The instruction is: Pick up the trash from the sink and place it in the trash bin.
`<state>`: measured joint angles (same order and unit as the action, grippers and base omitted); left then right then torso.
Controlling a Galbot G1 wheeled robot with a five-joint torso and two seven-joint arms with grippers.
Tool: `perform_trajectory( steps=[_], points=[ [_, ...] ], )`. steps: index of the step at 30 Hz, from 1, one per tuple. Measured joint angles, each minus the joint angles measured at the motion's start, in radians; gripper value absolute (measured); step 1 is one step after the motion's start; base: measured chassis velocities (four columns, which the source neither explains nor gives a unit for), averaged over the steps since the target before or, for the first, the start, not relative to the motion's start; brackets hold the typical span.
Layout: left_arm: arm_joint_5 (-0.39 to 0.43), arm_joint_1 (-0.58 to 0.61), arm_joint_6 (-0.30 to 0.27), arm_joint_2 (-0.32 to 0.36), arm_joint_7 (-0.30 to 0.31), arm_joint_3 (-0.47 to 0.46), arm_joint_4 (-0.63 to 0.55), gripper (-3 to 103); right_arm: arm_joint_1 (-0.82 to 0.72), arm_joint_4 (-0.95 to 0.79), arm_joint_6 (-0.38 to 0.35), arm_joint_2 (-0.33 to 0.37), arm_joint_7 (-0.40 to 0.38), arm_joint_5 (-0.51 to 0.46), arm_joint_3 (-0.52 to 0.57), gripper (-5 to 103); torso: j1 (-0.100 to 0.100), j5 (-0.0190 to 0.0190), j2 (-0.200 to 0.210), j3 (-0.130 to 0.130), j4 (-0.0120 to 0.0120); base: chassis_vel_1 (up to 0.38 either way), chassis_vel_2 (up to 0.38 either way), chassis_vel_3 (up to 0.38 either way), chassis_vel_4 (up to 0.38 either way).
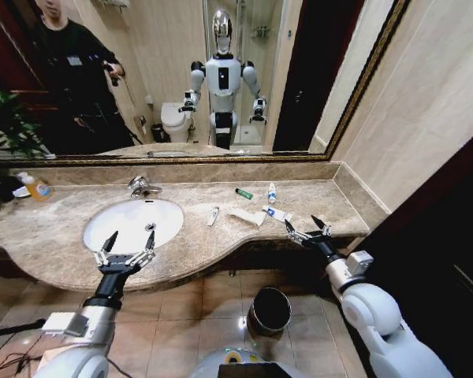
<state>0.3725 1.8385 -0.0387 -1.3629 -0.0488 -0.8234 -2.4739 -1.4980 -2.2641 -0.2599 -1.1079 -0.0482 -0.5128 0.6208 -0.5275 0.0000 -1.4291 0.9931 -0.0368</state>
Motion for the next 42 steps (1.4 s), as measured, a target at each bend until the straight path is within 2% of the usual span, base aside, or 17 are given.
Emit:
perform_trajectory(
  steps=[18,42],
  points=[
    [0.000,0.000,0.000,0.000,0.000,0.000,0.000,100,-0.001,-0.009,0.003,0.027,-0.011,-0.012,-0.005,100,0.000,0.0000,0.000,0.000,0.0000,0.000,0.000,0.000,0.000],
    [0.000,0.000,0.000,0.000,0.000,0.000,0.000,100,0.002,-0.042,-0.002,0.028,-0.015,-0.020,-0.027,100,0.000,0.0000,0.000,0.000,0.0000,0.000,0.000,0.000,0.000]
  ],
)
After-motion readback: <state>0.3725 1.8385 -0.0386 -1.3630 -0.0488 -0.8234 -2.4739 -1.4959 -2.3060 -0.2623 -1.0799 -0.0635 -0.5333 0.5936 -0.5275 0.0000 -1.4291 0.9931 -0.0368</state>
